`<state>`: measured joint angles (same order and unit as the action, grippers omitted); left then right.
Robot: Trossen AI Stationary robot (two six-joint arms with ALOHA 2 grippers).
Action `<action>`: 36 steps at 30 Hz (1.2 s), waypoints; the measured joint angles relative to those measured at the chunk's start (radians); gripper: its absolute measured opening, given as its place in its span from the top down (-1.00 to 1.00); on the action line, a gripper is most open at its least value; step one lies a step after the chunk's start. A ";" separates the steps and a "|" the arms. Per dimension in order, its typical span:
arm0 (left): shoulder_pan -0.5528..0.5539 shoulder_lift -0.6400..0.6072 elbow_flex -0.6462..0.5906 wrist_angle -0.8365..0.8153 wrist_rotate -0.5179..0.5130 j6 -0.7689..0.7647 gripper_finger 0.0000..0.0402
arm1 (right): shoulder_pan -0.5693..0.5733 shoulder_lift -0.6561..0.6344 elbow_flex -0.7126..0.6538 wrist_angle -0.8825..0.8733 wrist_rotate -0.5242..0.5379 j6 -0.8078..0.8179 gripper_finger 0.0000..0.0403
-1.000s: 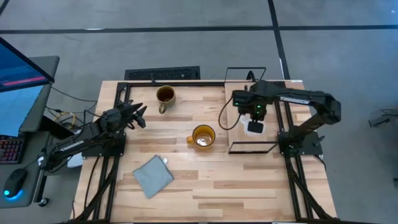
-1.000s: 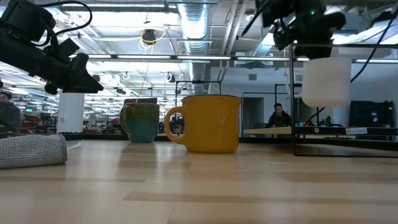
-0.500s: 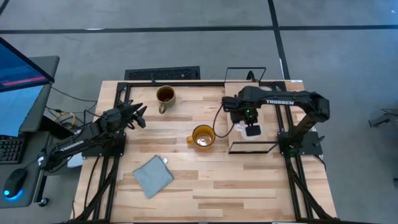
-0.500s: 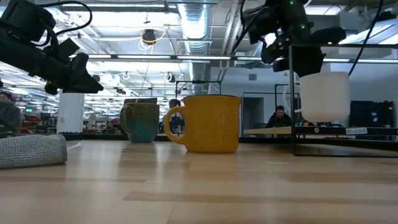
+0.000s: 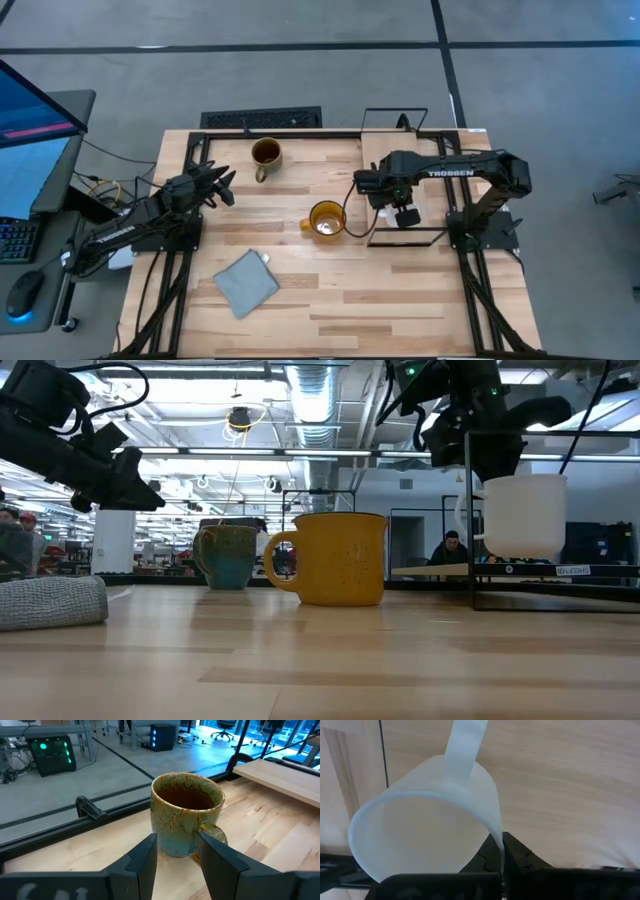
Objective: Stack small to large cups/mugs on shelf
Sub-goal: Put the white mug on the shelf
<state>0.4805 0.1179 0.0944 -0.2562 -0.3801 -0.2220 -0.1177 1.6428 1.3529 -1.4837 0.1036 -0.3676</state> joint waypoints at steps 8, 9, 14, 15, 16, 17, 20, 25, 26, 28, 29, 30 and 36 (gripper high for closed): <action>0.000 0.000 0.000 0.000 0.000 0.000 0.35 | 0.000 0.031 0.000 -0.015 -0.001 -0.027 0.96; 0.000 0.000 0.000 0.000 0.000 0.000 0.35 | 0.000 0.045 -0.001 -0.026 -0.003 -0.026 0.96; 0.000 0.000 0.000 -0.002 0.002 0.000 0.35 | 0.005 0.089 0.005 -0.027 -0.020 -0.049 0.96; 0.000 0.001 0.000 -0.003 0.004 0.000 0.35 | 0.005 0.090 0.005 -0.025 -0.025 -0.055 0.96; 0.000 0.001 0.000 -0.004 0.006 0.000 0.35 | 0.004 0.087 0.005 -0.021 -0.028 -0.060 0.96; 0.000 0.001 0.000 -0.004 0.007 0.000 0.35 | 0.004 0.083 0.002 -0.017 -0.028 -0.059 0.96; 0.000 0.005 0.000 -0.005 0.007 -0.001 0.35 | 0.004 0.080 0.003 -0.011 -0.028 -0.053 0.96; 0.000 0.007 -0.001 -0.004 0.007 0.000 0.35 | -0.009 0.081 0.002 -0.024 -0.031 -0.030 0.96; 0.000 0.007 -0.001 -0.004 0.007 0.000 0.35 | -0.009 0.081 0.002 -0.023 -0.032 -0.030 0.96; 0.000 0.007 -0.001 -0.004 0.007 0.000 0.35 | -0.017 0.082 0.002 -0.024 -0.032 -0.028 0.96; 0.000 0.007 0.000 -0.004 0.007 0.000 0.35 | -0.022 0.082 0.001 -0.026 -0.032 -0.026 0.96; 0.000 0.007 -0.001 -0.004 0.007 0.000 0.35 | -0.028 0.082 0.001 -0.027 -0.032 -0.023 0.96; 0.000 0.007 -0.001 -0.004 0.007 -0.001 0.35 | -0.057 0.070 0.000 -0.013 -0.019 0.002 0.96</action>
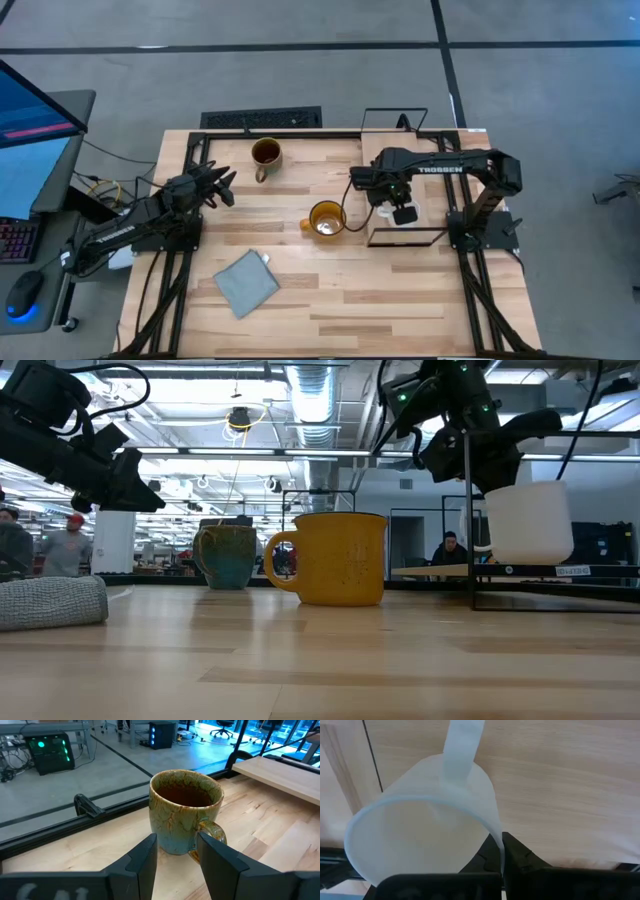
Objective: Stack small to large cups/mugs on shelf
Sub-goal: Put the white mug on the shelf
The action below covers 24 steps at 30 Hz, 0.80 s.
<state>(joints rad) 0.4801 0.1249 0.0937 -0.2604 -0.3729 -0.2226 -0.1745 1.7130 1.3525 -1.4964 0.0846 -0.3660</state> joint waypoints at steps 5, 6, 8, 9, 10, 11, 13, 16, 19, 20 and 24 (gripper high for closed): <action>0.000 0.000 0.000 0.000 0.000 0.000 0.35 | 0.009 0.000 0.000 -0.006 0.006 -0.012 0.96; 0.000 0.000 0.000 0.000 0.000 0.000 0.35 | 0.014 0.000 0.000 -0.005 0.007 -0.024 0.96; 0.000 0.000 0.000 0.000 0.000 0.000 0.35 | 0.022 0.000 0.000 -0.004 0.012 -0.041 0.96; 0.000 0.000 0.000 0.000 0.000 0.000 0.35 | 0.024 0.000 0.000 -0.003 0.013 -0.046 0.96; 0.000 0.000 0.000 0.000 0.000 0.000 0.35 | 0.024 0.000 0.000 -0.003 0.014 -0.046 0.96; 0.000 0.000 0.000 0.000 0.000 -0.001 0.35 | 0.024 0.000 0.000 -0.003 0.013 -0.045 0.96; 0.000 0.000 0.000 0.000 0.000 -0.001 0.35 | 0.022 0.000 0.000 -0.002 0.006 -0.039 0.96; 0.000 0.000 0.000 0.000 0.000 -0.001 0.35 | 0.022 0.000 -0.001 0.001 0.007 -0.038 0.96; 0.000 0.000 0.000 0.000 0.000 -0.001 0.35 | 0.030 0.000 -0.001 0.005 0.009 -0.055 0.96; 0.000 0.000 0.000 0.000 0.000 -0.001 0.35 | 0.034 0.000 -0.001 0.006 0.016 -0.060 0.96; 0.000 0.000 0.000 0.000 0.000 -0.001 0.35 | 0.052 0.000 0.000 0.011 0.033 -0.077 0.96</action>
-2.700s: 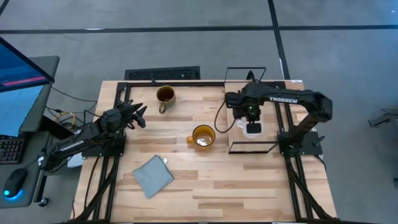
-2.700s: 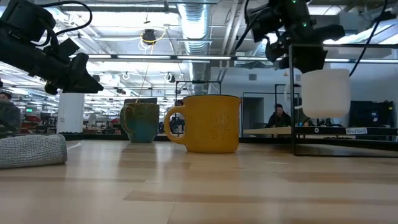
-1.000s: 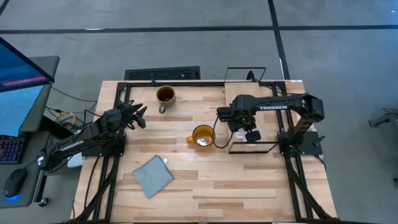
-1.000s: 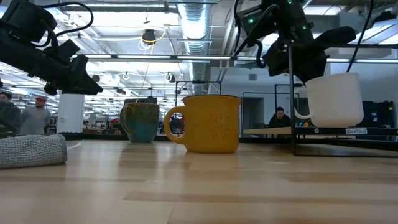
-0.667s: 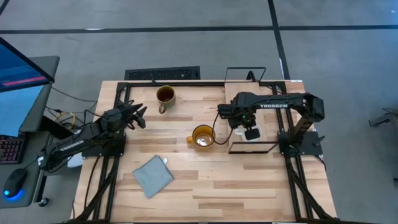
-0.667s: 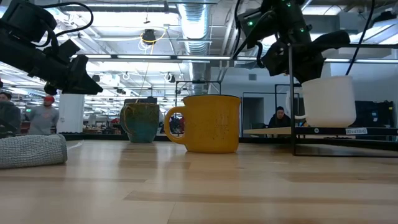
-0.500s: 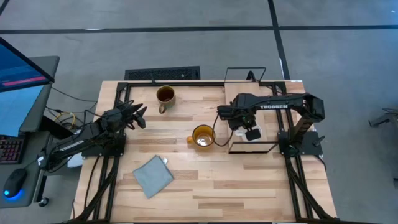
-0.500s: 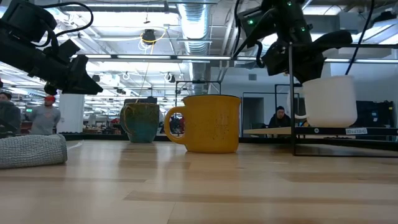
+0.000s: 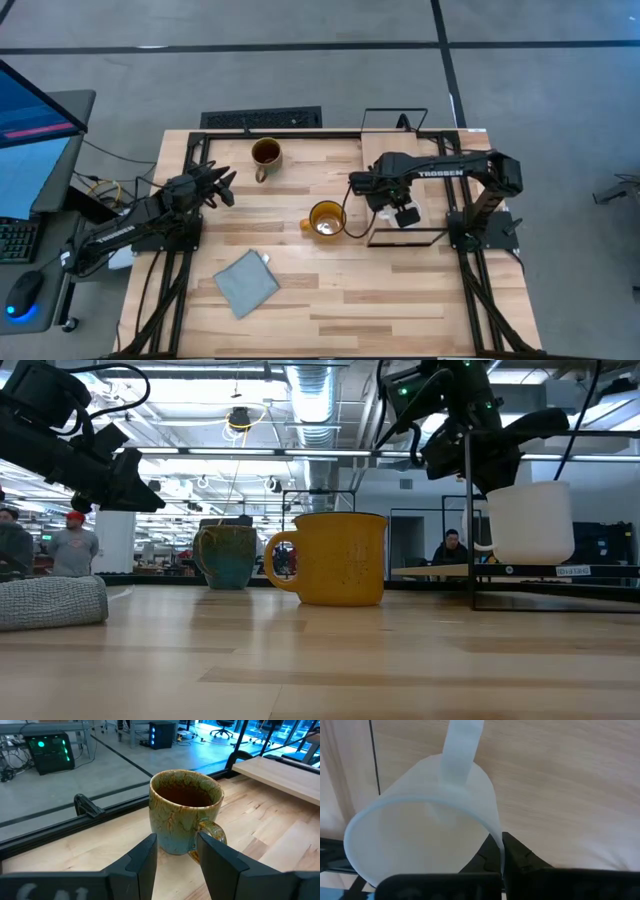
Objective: Stack small to large cups/mugs on shelf
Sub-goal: Put the white mug on the shelf
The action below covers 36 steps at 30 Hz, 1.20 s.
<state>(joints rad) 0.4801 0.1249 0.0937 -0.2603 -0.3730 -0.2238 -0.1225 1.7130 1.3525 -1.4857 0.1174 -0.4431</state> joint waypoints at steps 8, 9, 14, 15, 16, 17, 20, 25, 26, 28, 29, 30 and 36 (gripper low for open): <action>0.000 0.000 0.000 0.000 0.000 0.000 0.35 | 0.029 0.000 0.000 0.003 0.015 -0.003 0.96; 0.000 0.000 0.000 0.000 0.000 0.000 0.35 | 0.030 0.000 0.000 0.003 0.015 -0.002 0.96; 0.000 0.000 0.000 0.000 0.000 0.000 0.35 | 0.028 0.000 -0.001 0.004 0.015 0.014 0.88; 0.000 0.000 0.000 0.000 0.000 -0.001 0.35 | 0.028 0.000 -0.002 0.010 0.018 0.021 0.82; 0.000 0.000 0.000 0.000 0.000 -0.001 0.35 | 0.028 0.002 -0.002 0.018 0.019 0.027 0.77; 0.000 0.000 0.000 0.000 0.000 -0.001 0.35 | 0.028 0.004 -0.003 0.021 0.018 0.028 0.71; 0.000 0.000 0.000 0.000 0.000 -0.001 0.35 | 0.028 0.004 -0.003 0.020 0.017 0.031 0.58; 0.000 0.000 0.000 0.000 0.000 -0.001 0.35 | 0.028 0.003 -0.003 0.017 0.016 0.031 0.49; 0.000 0.000 0.000 0.000 0.000 -0.001 0.35 | 0.028 0.003 -0.003 0.017 0.016 0.031 0.48; 0.000 0.000 0.000 0.000 0.000 -0.001 0.35 | 0.028 0.003 -0.003 0.016 0.016 0.030 0.47; 0.000 0.000 0.000 0.000 0.000 -0.001 0.35 | 0.028 0.003 -0.003 0.016 0.016 0.030 0.47; 0.000 0.000 0.000 0.000 0.000 -0.001 0.35 | 0.028 0.003 -0.003 0.015 0.015 0.030 0.47; 0.000 0.000 0.000 0.000 0.000 -0.001 0.35 | 0.028 0.002 -0.002 0.010 0.002 0.027 0.46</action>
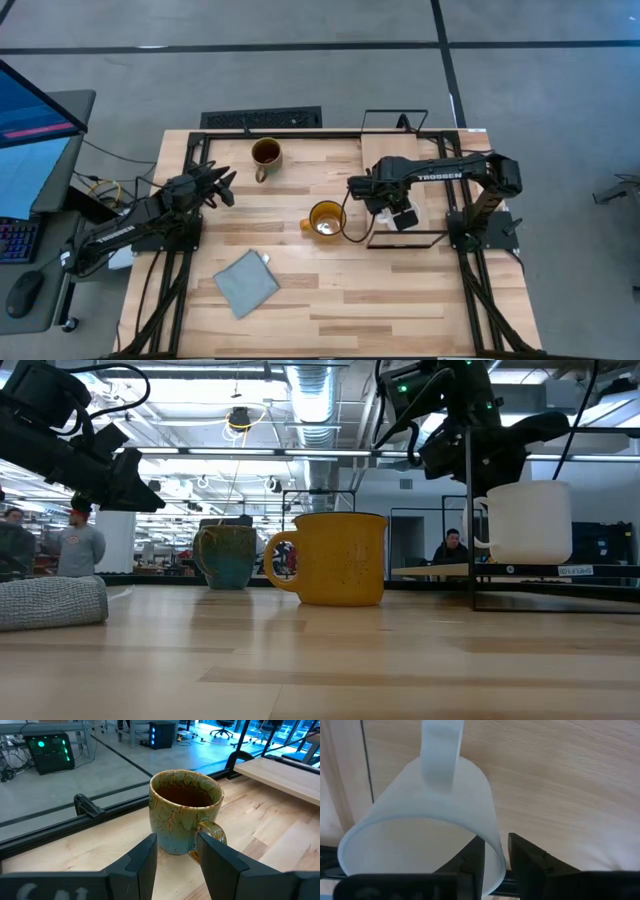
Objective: Stack small to large cups/mugs on shelf
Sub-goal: Put the white mug on the shelf
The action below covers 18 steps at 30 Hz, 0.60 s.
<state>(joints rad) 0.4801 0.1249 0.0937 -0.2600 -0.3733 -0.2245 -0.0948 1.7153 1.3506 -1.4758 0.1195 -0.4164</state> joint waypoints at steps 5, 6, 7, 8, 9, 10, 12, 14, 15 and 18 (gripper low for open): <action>0.000 0.000 0.000 0.000 0.000 0.000 0.35 | 0.001 -0.001 0.000 -0.005 -0.037 0.000 0.46; 0.000 0.000 0.000 0.000 0.000 0.000 0.35 | 0.001 -0.001 0.000 -0.005 -0.037 0.000 0.46; 0.000 0.000 0.000 0.000 0.000 0.000 0.35 | 0.001 -0.001 0.001 -0.005 -0.038 0.000 0.46; 0.000 0.000 0.000 0.000 0.000 0.000 0.35 | 0.001 -0.001 0.001 -0.005 -0.038 0.000 0.46; 0.000 0.000 0.000 0.000 0.000 0.000 0.35 | 0.001 -0.001 0.001 -0.006 -0.037 0.000 0.46; 0.000 0.000 0.000 0.000 0.000 0.000 0.35 | 0.001 -0.001 0.002 -0.006 -0.037 0.000 0.46; 0.000 0.000 0.000 0.000 0.000 0.000 0.35 | 0.001 -0.001 0.002 -0.006 -0.037 -0.001 0.46; 0.000 0.000 0.000 0.000 0.000 0.000 0.35 | 0.001 -0.002 0.002 -0.006 -0.037 -0.001 0.46; 0.000 0.000 0.000 0.000 0.000 0.000 0.35 | 0.001 -0.002 0.002 -0.006 -0.037 -0.001 0.46; 0.000 0.000 0.000 0.000 0.000 0.000 0.35 | 0.001 -0.002 0.002 -0.006 -0.037 0.000 0.46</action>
<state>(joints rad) 0.4801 0.1249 0.0938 -0.2600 -0.3729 -0.2245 -0.0940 1.7134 1.3525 -1.4821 0.0825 -0.4166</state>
